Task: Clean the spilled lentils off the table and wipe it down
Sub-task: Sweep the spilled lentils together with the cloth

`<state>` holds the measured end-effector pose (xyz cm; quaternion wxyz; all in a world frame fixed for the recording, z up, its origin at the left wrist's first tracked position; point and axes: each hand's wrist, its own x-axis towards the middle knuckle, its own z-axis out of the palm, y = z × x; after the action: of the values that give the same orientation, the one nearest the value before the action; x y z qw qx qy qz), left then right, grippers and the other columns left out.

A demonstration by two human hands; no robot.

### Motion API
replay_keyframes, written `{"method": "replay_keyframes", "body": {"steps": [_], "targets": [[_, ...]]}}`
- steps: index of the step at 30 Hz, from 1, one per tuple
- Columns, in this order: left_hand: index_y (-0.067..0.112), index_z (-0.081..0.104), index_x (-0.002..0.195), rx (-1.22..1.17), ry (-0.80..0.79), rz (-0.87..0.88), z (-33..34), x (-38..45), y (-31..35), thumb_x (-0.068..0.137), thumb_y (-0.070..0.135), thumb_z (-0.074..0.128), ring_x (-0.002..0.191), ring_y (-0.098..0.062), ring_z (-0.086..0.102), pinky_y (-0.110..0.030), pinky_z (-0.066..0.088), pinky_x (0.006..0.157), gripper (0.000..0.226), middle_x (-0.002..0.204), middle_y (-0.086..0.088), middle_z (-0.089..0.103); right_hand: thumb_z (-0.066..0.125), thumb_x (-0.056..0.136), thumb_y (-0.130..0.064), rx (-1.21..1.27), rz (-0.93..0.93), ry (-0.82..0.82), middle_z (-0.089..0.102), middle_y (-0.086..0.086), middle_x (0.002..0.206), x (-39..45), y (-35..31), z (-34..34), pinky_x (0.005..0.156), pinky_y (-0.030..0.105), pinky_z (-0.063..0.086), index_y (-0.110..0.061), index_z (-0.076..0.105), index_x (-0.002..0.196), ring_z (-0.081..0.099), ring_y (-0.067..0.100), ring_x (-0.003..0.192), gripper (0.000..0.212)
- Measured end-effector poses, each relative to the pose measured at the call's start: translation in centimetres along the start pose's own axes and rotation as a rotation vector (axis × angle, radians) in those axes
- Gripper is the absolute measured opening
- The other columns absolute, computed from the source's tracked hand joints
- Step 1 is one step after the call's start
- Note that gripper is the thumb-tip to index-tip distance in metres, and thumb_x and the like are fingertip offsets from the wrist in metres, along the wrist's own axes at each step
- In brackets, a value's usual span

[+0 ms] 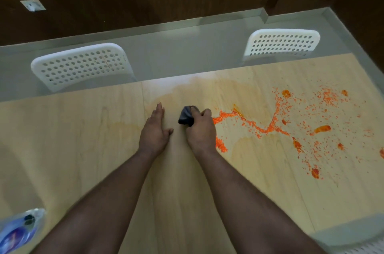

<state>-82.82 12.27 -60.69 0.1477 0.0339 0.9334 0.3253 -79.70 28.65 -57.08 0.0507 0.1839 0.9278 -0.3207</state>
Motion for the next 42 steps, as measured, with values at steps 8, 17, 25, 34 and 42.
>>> {"method": "replay_keyframes", "body": {"steps": [8, 17, 25, 34, 42], "targets": [[0.017, 0.079, 0.098, 0.028, 0.021, 0.177, 1.6, -0.1, 1.4, 0.097, 0.031, 0.073, 0.159, -0.025, 0.024, -0.045, 0.022, 0.128, 0.015, 0.163, -0.007, 0.044, 0.05, 0.091, 0.003, 0.077, 0.198, 0.182, 0.039, 0.003, 0.123, 1.8, 4.2, -5.0, 0.085, 0.03, 0.048, -0.022, 0.05, 0.155, 0.054, 0.025, 0.093, 0.068], [0.01, 0.067, 0.121, 0.011, 0.003, 0.128, 0.6, -0.3, 1.0, 0.102, 0.006, 0.053, 0.159, -0.025, 0.023, -0.039, 0.021, 0.13, 0.024, 0.166, -0.014, 0.038, 0.057, 0.092, -0.002, 0.15, -0.021, 0.103, 0.04, -0.001, 0.116, -1.9, 0.7, -2.0, 0.083, 0.026, 0.045, -0.03, 0.047, 0.157, 0.048, 0.017, 0.096, 0.072], [0.009, 0.05, 0.153, 0.108, -0.019, 0.12, -1.2, -2.0, -1.2, 0.099, 0.014, 0.064, 0.16, -0.026, 0.019, -0.037, 0.018, 0.128, 0.056, 0.17, -0.013, 0.032, 0.06, 0.092, -0.009, 0.087, -0.131, -0.071, 0.04, 0.0, 0.122, -5.3, -1.7, 1.8, 0.093, 0.034, 0.053, -0.027, 0.046, 0.157, 0.054, 0.022, 0.103, 0.069], [0.014, 0.038, 0.161, 0.213, -0.033, 0.133, 0.7, -2.4, -0.3, 0.099, 0.036, 0.067, 0.163, -0.025, 0.006, -0.042, 0.015, 0.131, 0.073, 0.175, -0.008, 0.017, 0.064, 0.09, -0.012, -0.037, -0.01, -0.036, 0.039, 0.001, 0.126, -6.1, 2.7, 0.4, 0.098, 0.038, 0.052, -0.025, 0.044, 0.158, 0.052, 0.023, 0.11, 0.073], [0.019, 0.023, 0.167, 0.228, -0.163, 0.185, 2.5, -3.3, 2.0, 0.093, 0.046, 0.073, 0.163, -0.022, -0.008, -0.041, -0.001, 0.132, 0.093, 0.177, -0.006, -0.001, 0.056, 0.091, -0.005, -0.011, 0.117, 0.101, 0.037, -0.002, 0.12, -4.7, 8.2, -4.2, 0.089, 0.035, 0.05, -0.029, 0.047, 0.156, 0.052, 0.026, 0.102, 0.069]]}}
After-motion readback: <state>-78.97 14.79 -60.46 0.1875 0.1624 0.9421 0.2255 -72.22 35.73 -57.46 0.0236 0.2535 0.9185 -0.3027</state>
